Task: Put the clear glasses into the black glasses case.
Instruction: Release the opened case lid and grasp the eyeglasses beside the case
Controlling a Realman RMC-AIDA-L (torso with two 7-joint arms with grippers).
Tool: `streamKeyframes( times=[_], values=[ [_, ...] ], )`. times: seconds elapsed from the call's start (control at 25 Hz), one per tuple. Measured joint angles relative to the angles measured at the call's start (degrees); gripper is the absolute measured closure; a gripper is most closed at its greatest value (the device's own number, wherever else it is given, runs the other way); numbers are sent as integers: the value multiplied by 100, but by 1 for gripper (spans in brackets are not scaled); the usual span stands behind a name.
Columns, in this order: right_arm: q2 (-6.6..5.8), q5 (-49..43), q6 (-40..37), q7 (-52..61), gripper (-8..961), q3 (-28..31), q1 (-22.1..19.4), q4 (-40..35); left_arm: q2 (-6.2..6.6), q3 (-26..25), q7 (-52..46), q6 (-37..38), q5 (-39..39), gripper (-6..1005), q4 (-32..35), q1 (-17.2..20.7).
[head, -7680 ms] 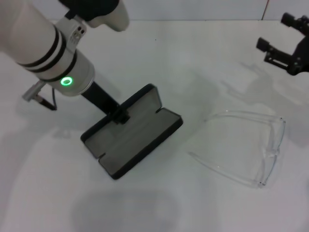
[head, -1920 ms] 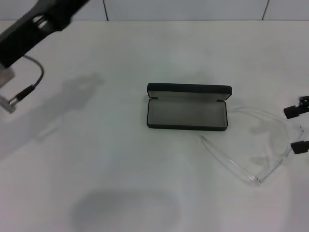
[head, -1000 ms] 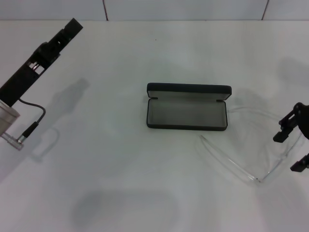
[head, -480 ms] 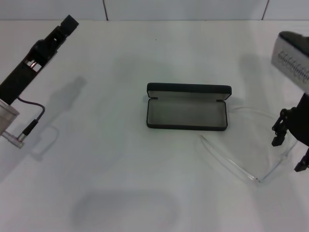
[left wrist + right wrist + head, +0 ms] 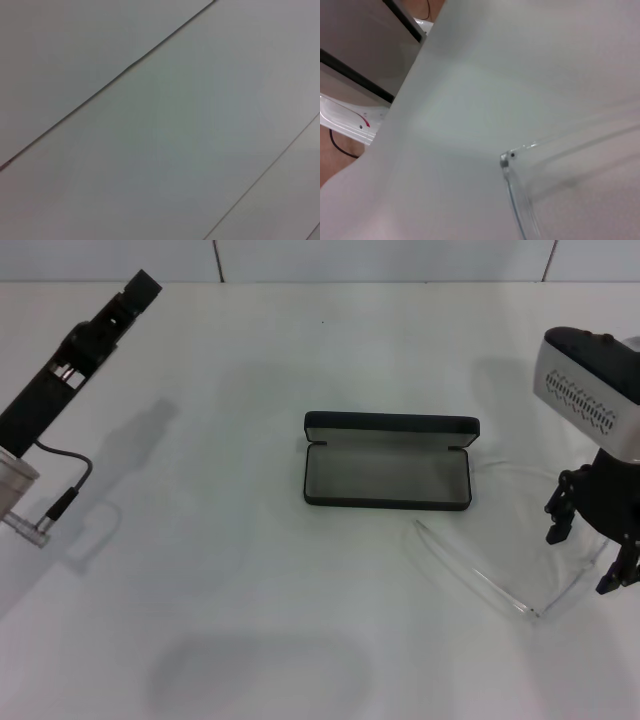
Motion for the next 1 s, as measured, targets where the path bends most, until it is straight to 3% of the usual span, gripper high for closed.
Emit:
streamKeyframes(
  times=[0.4, 0.6, 0.8, 1.0],
  values=[
    [8, -299, 85, 238, 222, 0, 129, -385, 2, -13, -37, 8, -92, 771, -35, 80],
    [10, -594, 289, 451, 433, 0, 128, -717, 3, -13, -13, 16, -150, 771, -62, 139],
    [11, -652, 316, 471, 480, 9, 115, -860, 3, -6, -9, 19, -153, 771, -62, 163],
    [10, -657, 312, 503, 600, 9, 117, -941, 3, 4, -27, 19, -155, 771, -61, 163]
  ],
)
